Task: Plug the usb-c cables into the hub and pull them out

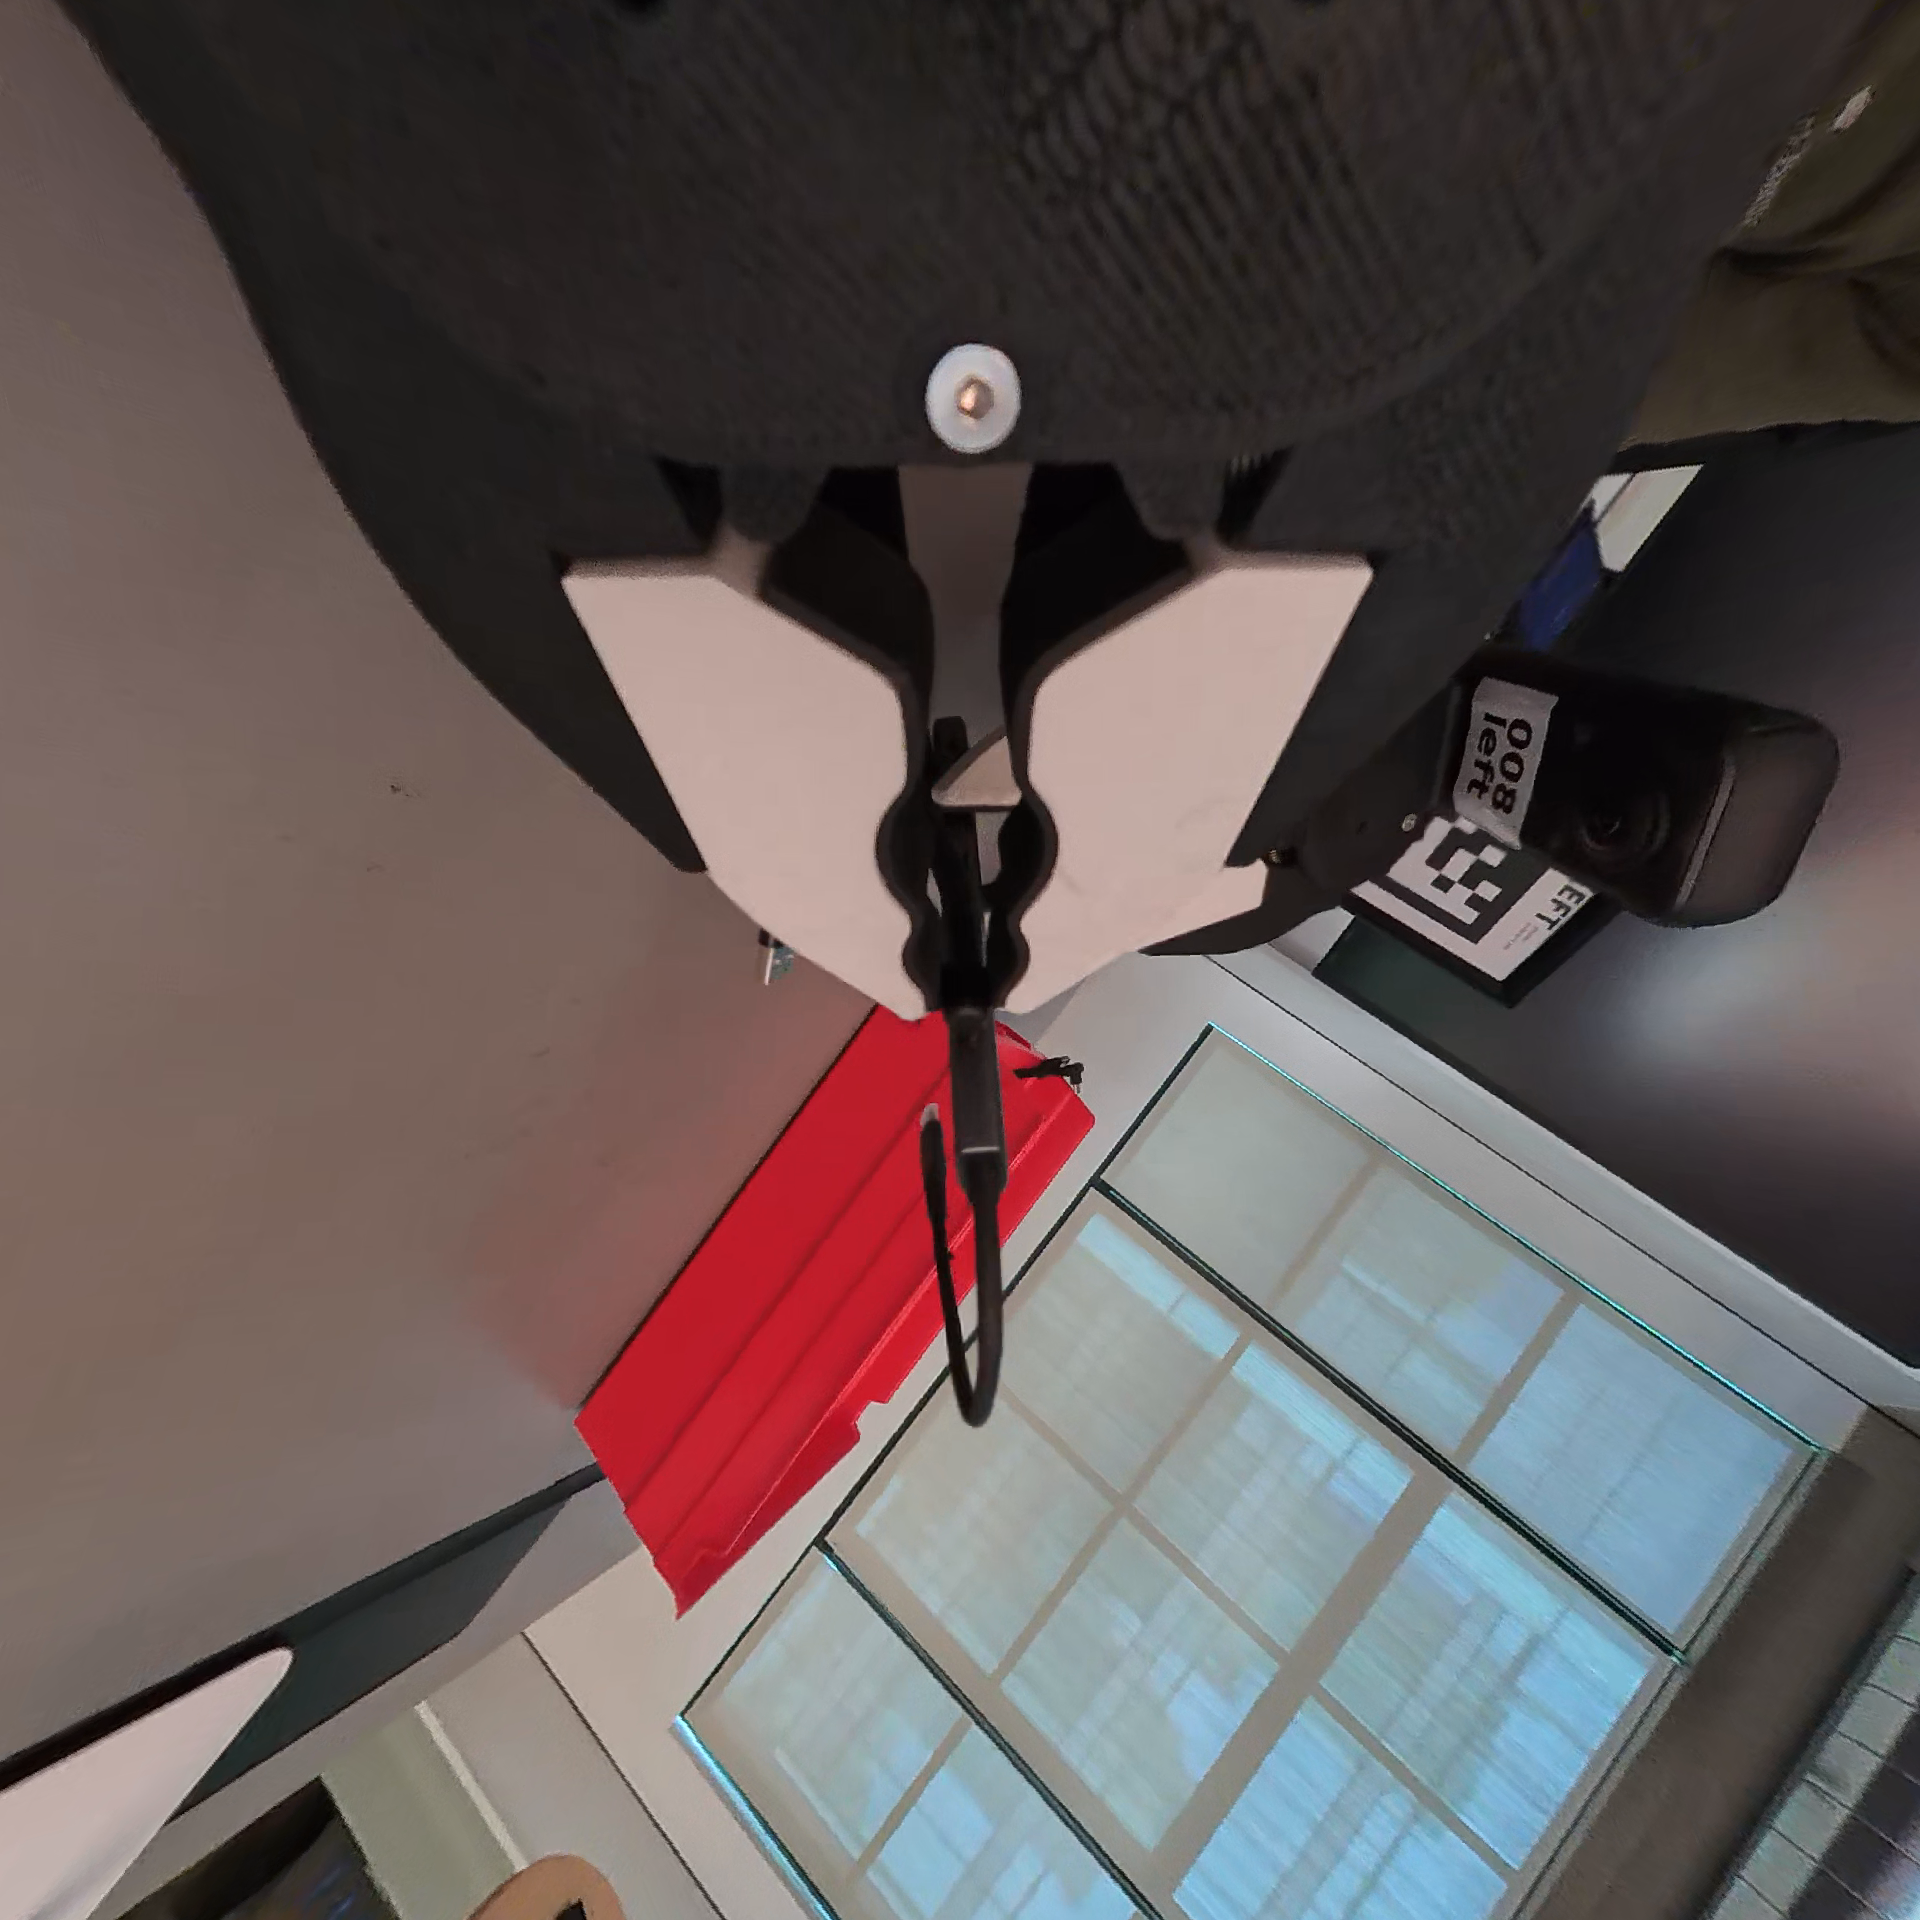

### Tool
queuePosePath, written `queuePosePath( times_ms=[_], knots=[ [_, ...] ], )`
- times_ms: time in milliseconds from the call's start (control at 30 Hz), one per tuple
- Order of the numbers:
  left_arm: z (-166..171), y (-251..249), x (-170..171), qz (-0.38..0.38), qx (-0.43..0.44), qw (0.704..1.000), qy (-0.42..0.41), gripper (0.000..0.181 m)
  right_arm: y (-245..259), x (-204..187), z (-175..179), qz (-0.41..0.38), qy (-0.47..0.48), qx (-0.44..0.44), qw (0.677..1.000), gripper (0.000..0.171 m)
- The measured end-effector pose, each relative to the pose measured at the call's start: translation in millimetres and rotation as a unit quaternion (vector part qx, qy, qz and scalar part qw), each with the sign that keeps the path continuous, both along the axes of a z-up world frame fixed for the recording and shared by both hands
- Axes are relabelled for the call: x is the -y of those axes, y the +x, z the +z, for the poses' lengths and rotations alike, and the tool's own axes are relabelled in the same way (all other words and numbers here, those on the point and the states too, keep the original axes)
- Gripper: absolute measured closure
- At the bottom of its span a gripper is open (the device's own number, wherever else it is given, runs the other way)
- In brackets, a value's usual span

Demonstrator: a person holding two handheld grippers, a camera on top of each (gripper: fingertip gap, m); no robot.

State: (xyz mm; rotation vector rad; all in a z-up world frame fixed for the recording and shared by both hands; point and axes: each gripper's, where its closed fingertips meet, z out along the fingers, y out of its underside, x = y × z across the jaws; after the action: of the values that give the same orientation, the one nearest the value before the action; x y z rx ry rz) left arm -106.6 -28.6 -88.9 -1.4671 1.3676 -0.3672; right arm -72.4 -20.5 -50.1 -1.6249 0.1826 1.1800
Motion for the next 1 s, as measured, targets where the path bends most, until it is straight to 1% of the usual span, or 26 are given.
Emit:
queuePosePath(
  times_ms=[100,167,267,367,433,500,533,567,600,733,833,933,1000],
  knots=[
    [1,1,1,-0.019,0.018,0.999,-0.035,0.157,-1,2,4,0.007,0.012,0.009,1.0,0.163],
    [7,0,7,-0.051,0.042,0.995,-0.075,0.157,-1,3,7,0.014,0.021,0.01,1.0,0.163],
    [27,-5,11,-0.102,0.101,0.978,-0.149,0.156,-5,5,9,0.03,0.034,0.026,0.999,0.162],
    [43,-15,-2,-0.12,0.145,0.956,-0.226,0.156,-14,9,13,0.056,0.053,0.038,0.996,0.163],
    [48,-18,-2,-0.155,0.167,0.926,-0.302,0.158,-21,12,16,0.079,0.063,0.041,0.994,0.162],
    [56,-17,5,-0.209,0.192,0.88,-0.382,0.159,-30,15,16,0.1,0.072,0.055,0.991,0.162],
    [60,-18,9,-0.233,0.203,0.859,-0.409,0.167,-34,17,16,0.11,0.077,0.065,0.989,0.162],
    [63,-18,11,-0.252,0.208,0.846,-0.421,0.175,-37,18,16,0.114,0.083,0.075,0.987,0.163],
    [64,-19,12,-0.263,0.208,0.845,-0.417,0.181,-39,19,17,0.119,0.09,0.084,0.985,0.163],
    [58,-20,17,-0.28,0.173,0.862,-0.387,0.181,-43,21,15,0.129,0.103,0.111,0.98,0.163],
    [57,-22,13,-0.265,0.16,0.877,-0.366,0.181,-42,20,14,0.127,0.104,0.113,0.98,0.162],
    [57,-25,4,-0.237,0.173,0.891,-0.347,0.171,-42,21,18,0.131,0.108,0.1,0.98,0.162],
    [53,-24,4,-0.234,0.172,0.892,-0.347,0.163,-44,23,18,0.14,0.111,0.097,0.979,0.162]
  ],
)
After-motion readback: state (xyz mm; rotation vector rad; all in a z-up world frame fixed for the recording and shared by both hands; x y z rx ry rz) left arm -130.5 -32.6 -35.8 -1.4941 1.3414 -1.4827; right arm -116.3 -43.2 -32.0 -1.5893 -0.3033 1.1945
